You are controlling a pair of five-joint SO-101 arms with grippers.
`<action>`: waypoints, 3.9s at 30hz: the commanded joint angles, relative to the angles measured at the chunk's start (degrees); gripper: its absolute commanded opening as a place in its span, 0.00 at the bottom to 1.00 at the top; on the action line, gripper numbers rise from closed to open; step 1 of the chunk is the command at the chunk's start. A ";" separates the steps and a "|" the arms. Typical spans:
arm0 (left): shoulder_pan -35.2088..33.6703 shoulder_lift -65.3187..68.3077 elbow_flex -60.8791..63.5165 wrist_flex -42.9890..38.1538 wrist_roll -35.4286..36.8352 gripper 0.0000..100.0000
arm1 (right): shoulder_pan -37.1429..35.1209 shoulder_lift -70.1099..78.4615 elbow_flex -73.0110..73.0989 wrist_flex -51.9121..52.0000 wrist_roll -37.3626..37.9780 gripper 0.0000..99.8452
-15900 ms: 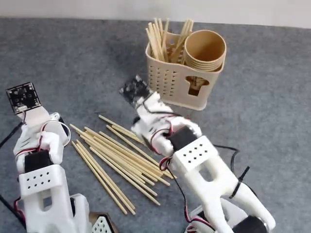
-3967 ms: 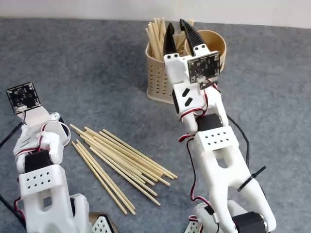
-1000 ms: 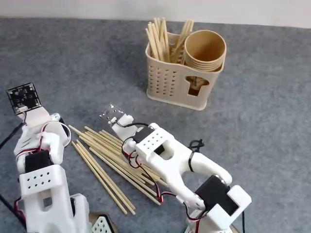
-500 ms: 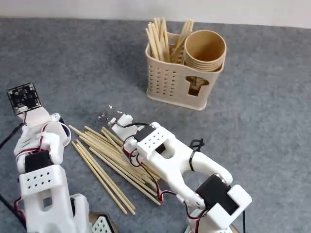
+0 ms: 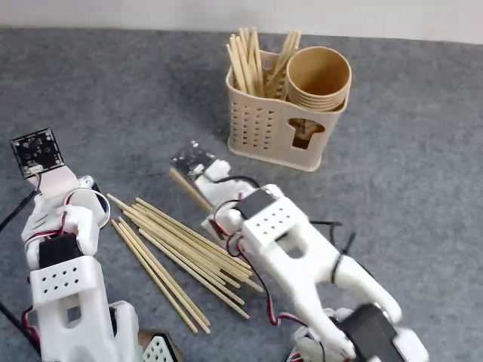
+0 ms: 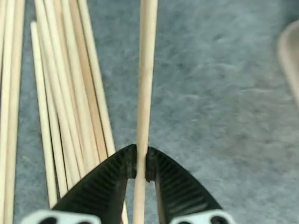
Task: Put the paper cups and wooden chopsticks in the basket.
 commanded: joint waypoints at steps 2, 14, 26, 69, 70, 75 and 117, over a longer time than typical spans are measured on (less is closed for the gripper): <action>-0.31 -0.84 -0.31 -2.46 0.26 0.03 | 2.51 -8.66 2.77 -3.91 -4.31 0.00; -0.31 -0.84 -0.31 -2.46 0.26 0.03 | 4.62 -37.23 18.77 -12.53 -7.65 0.00; -0.31 -0.84 -0.22 -2.46 0.26 0.03 | 8.75 -59.38 30.29 -23.69 -7.74 0.00; -0.75 -1.19 0.57 -3.16 0.53 0.03 | 19.47 -14.99 -5.32 -71.52 -7.65 0.00; -0.75 -1.19 0.57 -3.16 0.53 0.03 | 20.18 -13.32 -5.41 -72.75 -7.74 0.00; -0.75 -1.19 0.57 -3.08 0.53 0.03 | 21.67 -7.08 -5.49 -74.86 -7.74 0.00; -0.75 -1.19 0.57 -3.16 0.35 0.03 | 20.79 -22.37 -5.67 -57.98 -29.01 0.01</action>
